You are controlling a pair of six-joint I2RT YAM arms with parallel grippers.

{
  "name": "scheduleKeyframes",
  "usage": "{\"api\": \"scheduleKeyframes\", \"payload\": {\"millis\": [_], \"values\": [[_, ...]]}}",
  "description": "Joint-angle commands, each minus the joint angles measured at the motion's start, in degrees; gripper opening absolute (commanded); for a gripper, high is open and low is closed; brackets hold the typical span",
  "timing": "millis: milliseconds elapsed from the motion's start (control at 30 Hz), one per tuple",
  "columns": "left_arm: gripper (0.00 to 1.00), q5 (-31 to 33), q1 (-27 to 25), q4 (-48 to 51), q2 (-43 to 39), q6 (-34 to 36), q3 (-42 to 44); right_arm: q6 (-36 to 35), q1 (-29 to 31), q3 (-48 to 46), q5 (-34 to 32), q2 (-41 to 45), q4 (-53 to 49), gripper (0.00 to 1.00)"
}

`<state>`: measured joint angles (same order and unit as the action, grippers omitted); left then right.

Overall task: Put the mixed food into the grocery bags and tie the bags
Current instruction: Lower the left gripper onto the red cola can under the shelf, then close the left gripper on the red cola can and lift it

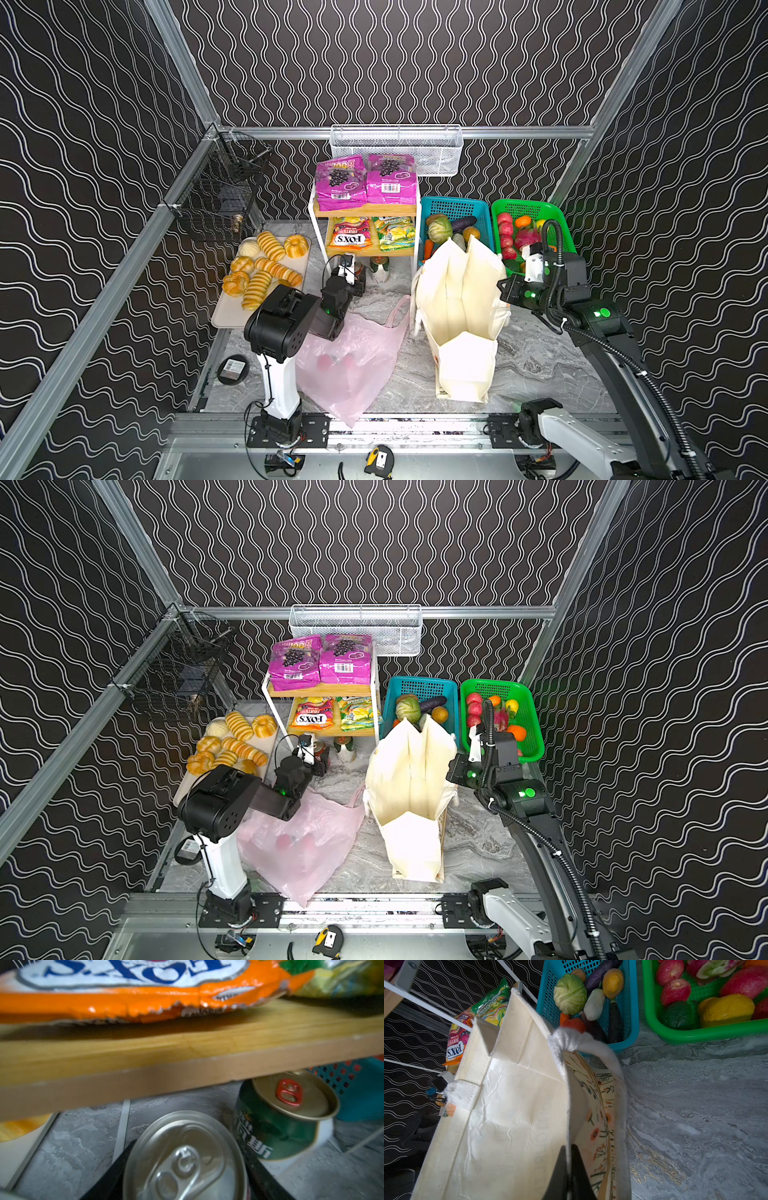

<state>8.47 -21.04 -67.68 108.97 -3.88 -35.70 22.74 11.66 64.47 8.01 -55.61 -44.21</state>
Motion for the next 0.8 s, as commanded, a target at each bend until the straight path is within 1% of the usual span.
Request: {"api": "scheduleKeyframes", "payload": {"millis": [0,67,133,300,367,433,533,600,700,767], "values": [[0.54,-3.2,-0.5,-1.8,-2.7,-2.8,1.5,0.4,0.0,0.1,0.1,0.2,1.8,0.05],[0.58,-2.6,-1.7,0.1,-4.4,-3.4,2.4,0.5,0.0,-0.1,0.1,0.4,2.2,0.05],[0.58,-2.7,-2.9,1.5,-5.7,-3.9,3.7,0.5,0.0,0.0,0.0,0.4,2.2,0.05],[0.59,1.3,-7.8,2.7,-9.2,-5.0,9.3,-0.5,0.0,0.7,-1.3,0.3,1.5,0.05],[0.60,3.0,-10.2,5.0,-11.6,-4.6,10.6,-0.6,0.0,0.8,-1.2,0.3,1.7,0.05],[0.64,4.0,-12.5,8.3,-14.0,-3.2,11.2,-0.7,0.0,0.7,-0.9,0.4,1.9,0.05],[0.71,3.5,-14.1,14.2,-17.2,-2.4,11.1,-0.5,0.0,0.4,-0.3,0.3,2.0,0.05],[0.75,3.7,-14.1,20.4,-19.6,-2.6,10.1,-0.4,0.0,0.3,0.0,0.5,2.0,0.05],[0.80,3.6,-14.1,32.7,-23.3,-2.5,7.4,-0.4,0.0,0.5,0.3,0.9,1.8,0.05],[0.84,3.3,-14.1,38.6,-25.8,-2.2,6.6,-0.4,0.0,0.7,-0.1,1.3,1.6,0.06]]}}
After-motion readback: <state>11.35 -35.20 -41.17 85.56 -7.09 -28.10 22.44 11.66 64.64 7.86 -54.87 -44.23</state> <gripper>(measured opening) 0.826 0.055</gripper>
